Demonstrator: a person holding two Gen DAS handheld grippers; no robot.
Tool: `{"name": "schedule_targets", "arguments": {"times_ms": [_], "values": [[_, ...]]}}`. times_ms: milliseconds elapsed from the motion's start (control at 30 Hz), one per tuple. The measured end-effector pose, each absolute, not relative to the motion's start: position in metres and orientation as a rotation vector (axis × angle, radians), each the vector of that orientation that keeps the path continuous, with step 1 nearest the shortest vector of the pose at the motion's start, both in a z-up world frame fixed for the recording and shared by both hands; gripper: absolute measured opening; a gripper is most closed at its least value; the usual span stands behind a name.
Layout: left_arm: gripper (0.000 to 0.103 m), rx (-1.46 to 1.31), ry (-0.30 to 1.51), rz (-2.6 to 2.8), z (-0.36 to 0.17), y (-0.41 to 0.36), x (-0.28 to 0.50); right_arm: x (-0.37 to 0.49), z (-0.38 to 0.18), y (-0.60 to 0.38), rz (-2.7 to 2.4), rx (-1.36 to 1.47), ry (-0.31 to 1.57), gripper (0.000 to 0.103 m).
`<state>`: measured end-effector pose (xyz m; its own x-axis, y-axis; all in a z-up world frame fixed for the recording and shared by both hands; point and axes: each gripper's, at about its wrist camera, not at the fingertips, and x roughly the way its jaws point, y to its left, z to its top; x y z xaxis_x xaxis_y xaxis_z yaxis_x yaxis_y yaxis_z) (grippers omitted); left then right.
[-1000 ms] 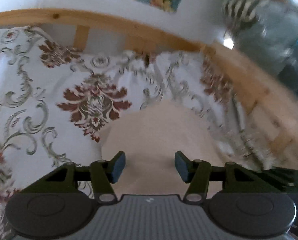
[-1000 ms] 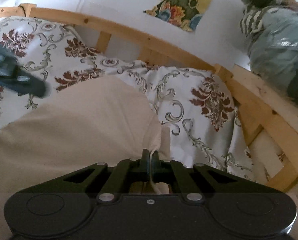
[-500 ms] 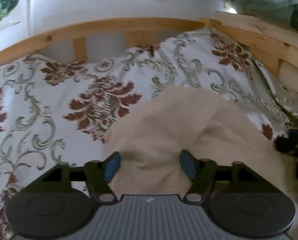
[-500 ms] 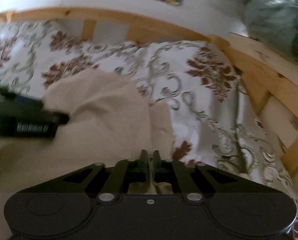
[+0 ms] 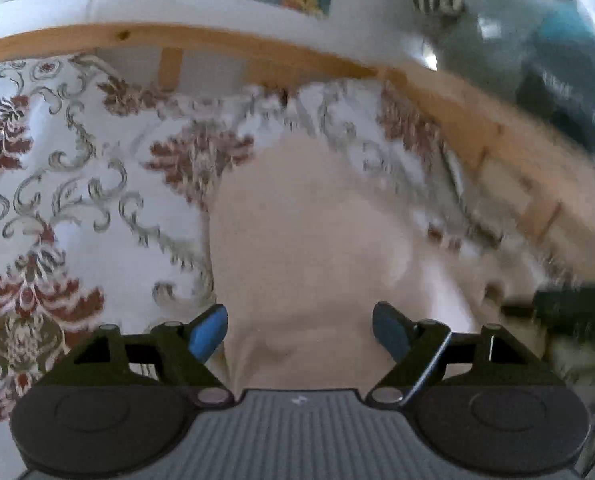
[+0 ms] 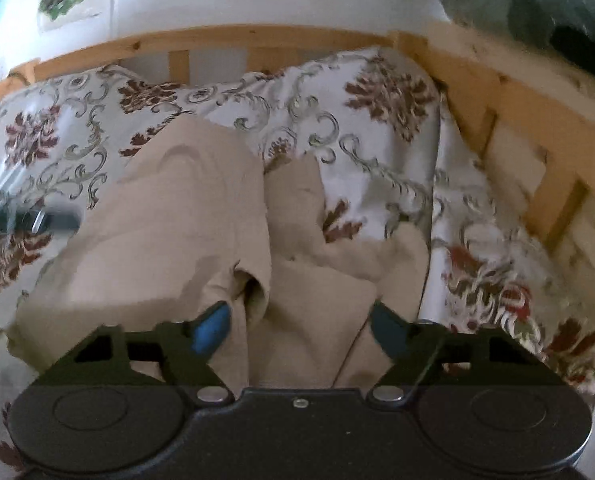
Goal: Fold large clothes
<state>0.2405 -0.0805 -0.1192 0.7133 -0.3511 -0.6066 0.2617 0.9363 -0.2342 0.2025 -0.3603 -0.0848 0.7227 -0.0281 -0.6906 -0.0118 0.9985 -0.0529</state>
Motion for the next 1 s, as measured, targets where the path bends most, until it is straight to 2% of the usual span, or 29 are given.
{"name": "schedule_targets", "arguments": {"times_ms": [67, 133, 167, 200, 267, 433, 567, 667, 700, 867, 1000], "values": [[0.084, -0.168, 0.72, -0.329, -0.131, -0.081, 0.243, 0.205, -0.087, -0.365, -0.06, -0.033, 0.757, 0.073], [0.09, -0.234, 0.735, -0.326, -0.138, -0.077, 0.248, 0.206, -0.092, -0.371, -0.058, 0.012, 0.764, 0.071], [0.09, -0.26, 0.742, -0.332, -0.141, -0.074, 0.25, 0.206, -0.092, -0.373, -0.05, 0.031, 0.765, 0.062], [0.09, -0.28, 0.746, -0.341, -0.143, -0.071, 0.251, 0.208, -0.093, -0.374, -0.055, 0.036, 0.768, 0.047], [0.091, -0.305, 0.751, -0.357, -0.146, -0.067, 0.253, 0.211, -0.095, -0.376, -0.09, 0.043, 0.783, 0.034], [0.092, -0.323, 0.753, -0.36, -0.149, -0.067, 0.255, 0.22, -0.109, -0.388, -0.093, 0.137, 0.831, 0.035], [0.093, -0.324, 0.765, -0.356, -0.147, -0.068, 0.258, 0.222, -0.111, -0.38, -0.096, 0.084, 0.843, 0.035], [0.093, -0.325, 0.772, -0.355, -0.143, -0.068, 0.259, 0.219, -0.104, -0.372, -0.106, 0.026, 0.786, 0.007], [0.093, -0.326, 0.771, -0.357, -0.142, -0.068, 0.259, 0.218, -0.1, -0.369, -0.111, -0.003, 0.748, 0.003], [0.098, -0.342, 0.766, -0.36, -0.136, -0.065, 0.261, 0.225, -0.105, -0.335, -0.164, -0.378, 0.607, 0.001], [0.102, -0.363, 0.802, -0.369, -0.149, -0.064, 0.266, 0.247, -0.137, -0.343, -0.165, -0.405, 0.736, 0.002]]}}
